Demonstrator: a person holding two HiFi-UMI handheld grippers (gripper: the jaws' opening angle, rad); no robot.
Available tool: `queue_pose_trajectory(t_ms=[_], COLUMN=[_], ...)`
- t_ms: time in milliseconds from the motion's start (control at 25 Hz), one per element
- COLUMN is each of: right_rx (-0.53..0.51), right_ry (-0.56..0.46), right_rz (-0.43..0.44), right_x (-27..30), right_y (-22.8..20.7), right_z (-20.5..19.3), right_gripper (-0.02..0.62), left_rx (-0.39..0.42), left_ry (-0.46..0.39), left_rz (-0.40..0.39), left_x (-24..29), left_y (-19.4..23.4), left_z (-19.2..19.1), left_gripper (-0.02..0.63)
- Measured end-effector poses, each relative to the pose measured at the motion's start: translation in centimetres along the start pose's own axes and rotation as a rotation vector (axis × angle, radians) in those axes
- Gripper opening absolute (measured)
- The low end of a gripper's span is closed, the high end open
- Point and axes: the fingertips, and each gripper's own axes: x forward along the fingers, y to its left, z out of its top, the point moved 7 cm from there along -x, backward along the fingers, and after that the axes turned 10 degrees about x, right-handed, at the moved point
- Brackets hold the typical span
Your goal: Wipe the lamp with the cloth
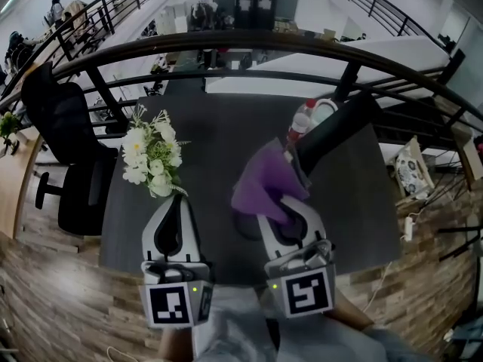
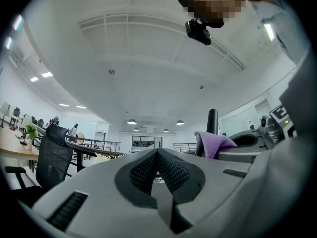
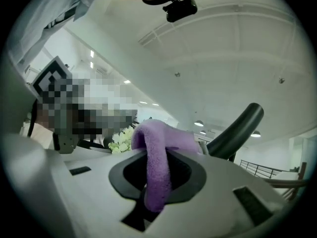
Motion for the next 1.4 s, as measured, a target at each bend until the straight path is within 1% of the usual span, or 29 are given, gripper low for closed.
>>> queue_pose_trajectory(t_ms=[120, 320, 600, 760, 880, 920, 1000, 1080, 1200, 1400], right_rx=[0.004, -0.022, -0.042, -0.035, -0.023, -0.015, 0.014, 0.023, 0.026, 0.061], right_ry=[-0.013, -0.037, -0.041, -0.04, -0.023, -0.011, 0.029, 0.053, 0.061, 0.082], right_rz=[0.021, 0.05, 0.04, 0.006, -0.028, -0.04, -0.057, -0.053, -0.036, -0.007], right_x=[-0.9, -2.3, -4.1, -4.7, -4.8, -4.8, -4.7, -4.4, -3.7, -2.8], right_y=[-0.3, -1.6, -4.6, -7.1, -9.2, -9.9, -10.9, -11.6, -12.1, -11.8], right_z=[-0.5, -0.7, -1.6, -2.3, -3.1, -3.4, -4.2, -5.0, -6.3, -8.7], right_gripper=[0.054, 0.054, 0.054, 0.054, 0.054, 0.054, 0.054, 0.054, 0.054, 0.054], left_rx=[0.001, 0.002, 0.015, 0.021, 0.062, 0.064, 0.04, 0.037, 0.047, 0.059], left_ry=[0.006, 0.005, -0.008, 0.0, -0.01, -0.007, 0.018, 0.033, 0.048, 0.079], left_rz=[-0.003, -0.003, 0.017, 0.036, 0.054, 0.061, 0.08, 0.097, 0.12, 0.158], left_x=[0.5, 1.4, 2.4, 2.5, 2.4, 2.4, 2.2, 1.9, 1.5, 0.8], left_y=[-1.0, -2.7, -4.8, -5.9, -6.3, -6.5, -6.9, -7.2, -7.5, -7.3], left_z=[0.1, 0.3, 1.1, 1.1, 1.3, 1.3, 1.3, 1.3, 1.2, 0.9], left_gripper=[0.005, 0.005, 0.005, 0.005, 0.005, 0.005, 0.005, 0.005, 0.005, 0.005])
